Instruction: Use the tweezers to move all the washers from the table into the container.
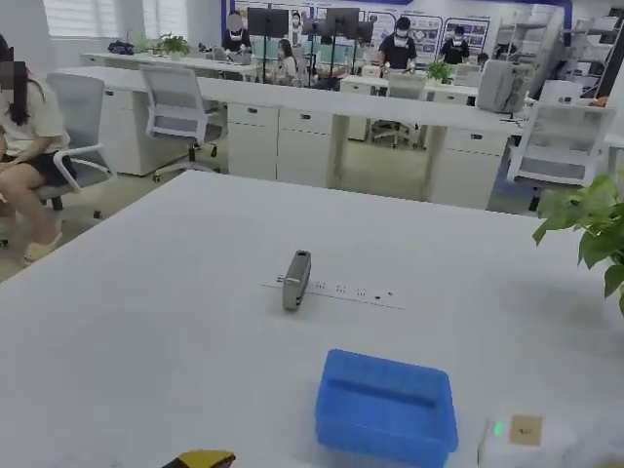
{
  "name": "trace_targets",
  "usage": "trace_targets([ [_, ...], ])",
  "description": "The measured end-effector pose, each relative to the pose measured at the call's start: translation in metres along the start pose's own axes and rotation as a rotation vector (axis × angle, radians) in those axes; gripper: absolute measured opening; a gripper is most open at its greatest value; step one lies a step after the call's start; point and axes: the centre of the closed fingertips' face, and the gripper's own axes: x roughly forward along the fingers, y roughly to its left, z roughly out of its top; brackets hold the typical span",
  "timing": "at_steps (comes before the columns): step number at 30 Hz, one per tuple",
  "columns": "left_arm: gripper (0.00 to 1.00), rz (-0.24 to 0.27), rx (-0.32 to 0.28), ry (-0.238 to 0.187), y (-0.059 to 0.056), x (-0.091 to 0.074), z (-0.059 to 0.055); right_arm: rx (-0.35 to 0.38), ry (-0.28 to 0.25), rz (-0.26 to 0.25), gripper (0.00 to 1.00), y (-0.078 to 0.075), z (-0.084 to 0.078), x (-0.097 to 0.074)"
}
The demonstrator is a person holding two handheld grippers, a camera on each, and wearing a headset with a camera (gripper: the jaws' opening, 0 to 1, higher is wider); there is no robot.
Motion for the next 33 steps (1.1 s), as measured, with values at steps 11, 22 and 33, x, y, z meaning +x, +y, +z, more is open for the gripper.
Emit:
trace_targets([
  [11,0.97,0.13,-0.018,0.0,0.024,0.003,-0.04,0.06,-0.07,-0.067,0.02,-0.033,0.007,0.023],
  [22,0.96,0.228,0.065,-0.025,0.039,0.01,-0.044,0.107,-0.118,-0.08,0.03,-0.056,0.01,0.048],
  [33,0.99,0.22,0.112,0.033,0.037,0.017,-0.059,0.083,-0.129,-0.091,0.03,-0.065,0.0,0.069],
])
